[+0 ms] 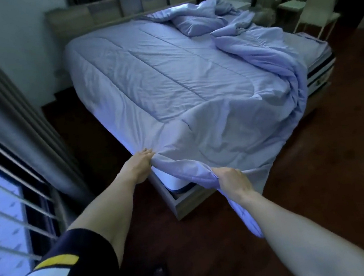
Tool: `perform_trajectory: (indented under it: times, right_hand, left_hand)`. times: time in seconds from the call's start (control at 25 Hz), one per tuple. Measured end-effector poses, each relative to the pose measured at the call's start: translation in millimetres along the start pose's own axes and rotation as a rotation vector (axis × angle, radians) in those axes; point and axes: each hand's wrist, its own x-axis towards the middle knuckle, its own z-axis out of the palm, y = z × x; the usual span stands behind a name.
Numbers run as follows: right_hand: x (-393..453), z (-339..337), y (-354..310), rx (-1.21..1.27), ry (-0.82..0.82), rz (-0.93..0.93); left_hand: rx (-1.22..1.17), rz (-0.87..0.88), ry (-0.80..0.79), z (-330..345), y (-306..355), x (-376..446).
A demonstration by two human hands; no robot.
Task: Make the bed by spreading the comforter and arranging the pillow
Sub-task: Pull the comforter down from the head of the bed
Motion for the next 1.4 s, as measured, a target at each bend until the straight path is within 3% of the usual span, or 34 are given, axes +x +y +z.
perform_trajectory:
  times: [0.16, 0.32, 0.44, 0.68, 0.96, 1.4]
  right_hand:
    - [-43.3, 20.0, -21.8, 0.012, -0.1, -0.096]
    - [-60.9, 48.5, -29.0, 0.037, -0.313, -0.106]
    - [-46.8, 49.2, -28.7, 0.014, -0.369, -0.081]
    - [15.8, 18.5, -16.5, -0.143, -0.319, -0.041]
    - [103.5, -58.3, 21.3, -0.203, -0.183, 0.123]
    - [161.5, -172.1, 165.1, -0.175, 0.024, 0.402]
  left_hand:
    - [0.05, -0.184, -0.075, 10.3, -5.1, -25.2]
    - [0.16, -0.24, -0.286, 34.0, -4.3, -58.7]
    - [0.174, -0.258, -0.327, 39.7, 6.0, -69.4]
    - [0.107, -0.235, -0.28, 16.8, 12.9, -38.6]
    - [0.103, -0.1, -0.199, -45.7, 15.9, 56.6]
    - [0.175, 0.132, -0.091, -115.6, 120.9, 238.7]
